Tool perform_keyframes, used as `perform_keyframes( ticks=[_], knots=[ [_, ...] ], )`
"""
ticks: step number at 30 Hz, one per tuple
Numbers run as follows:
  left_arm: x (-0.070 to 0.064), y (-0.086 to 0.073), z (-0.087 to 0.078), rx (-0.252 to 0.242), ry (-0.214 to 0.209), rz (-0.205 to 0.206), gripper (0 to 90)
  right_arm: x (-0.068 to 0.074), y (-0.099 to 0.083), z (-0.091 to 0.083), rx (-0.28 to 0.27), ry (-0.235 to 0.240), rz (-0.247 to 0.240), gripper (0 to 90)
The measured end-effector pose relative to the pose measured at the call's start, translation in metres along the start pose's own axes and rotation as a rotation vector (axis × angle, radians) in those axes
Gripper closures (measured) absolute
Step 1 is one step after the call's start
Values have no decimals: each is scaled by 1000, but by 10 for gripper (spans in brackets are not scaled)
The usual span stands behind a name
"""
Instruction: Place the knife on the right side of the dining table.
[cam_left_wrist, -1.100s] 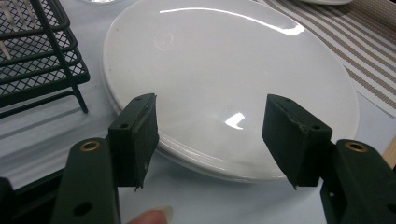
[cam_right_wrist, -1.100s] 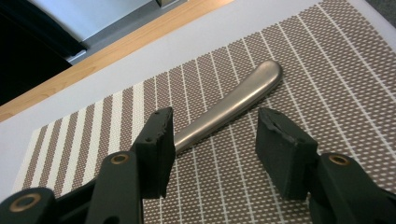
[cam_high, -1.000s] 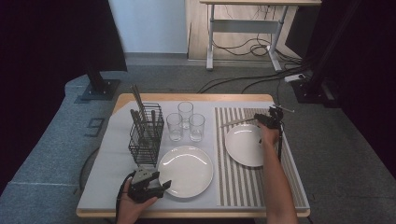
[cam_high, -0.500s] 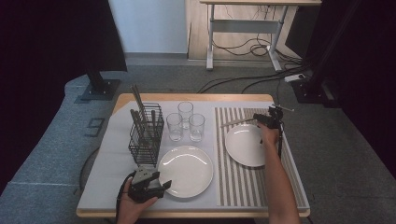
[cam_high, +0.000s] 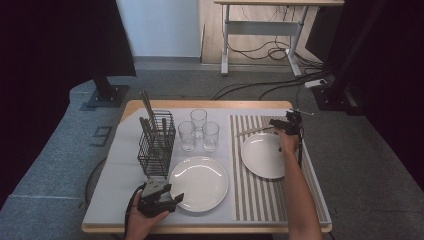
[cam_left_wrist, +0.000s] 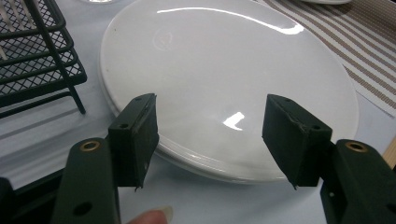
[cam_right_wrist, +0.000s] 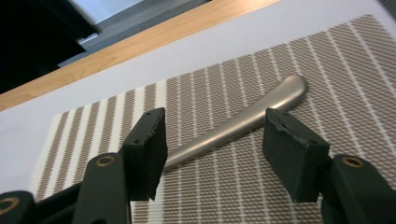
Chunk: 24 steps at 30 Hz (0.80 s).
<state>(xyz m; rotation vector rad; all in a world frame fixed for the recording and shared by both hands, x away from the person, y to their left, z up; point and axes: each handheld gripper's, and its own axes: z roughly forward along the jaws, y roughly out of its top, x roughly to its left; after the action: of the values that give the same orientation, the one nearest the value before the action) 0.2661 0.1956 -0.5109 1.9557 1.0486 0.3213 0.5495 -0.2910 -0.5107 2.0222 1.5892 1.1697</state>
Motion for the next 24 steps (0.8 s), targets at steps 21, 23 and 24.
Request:
perform_keyframes(
  ticks=[21, 23, 24],
  knots=[
    [-4, 2, -3, -16, 1, 12, 361, 1, -1, 8, 0, 4, -42, 387],
    [-4, 2, -3, -15, 1, 11, 360, 0, -1, 9, 4, 4, -33, 390],
    [-4, 2, -3, -15, 1, 11, 361, 0, -1, 10, 6, 5, -32, 392]
  ],
)
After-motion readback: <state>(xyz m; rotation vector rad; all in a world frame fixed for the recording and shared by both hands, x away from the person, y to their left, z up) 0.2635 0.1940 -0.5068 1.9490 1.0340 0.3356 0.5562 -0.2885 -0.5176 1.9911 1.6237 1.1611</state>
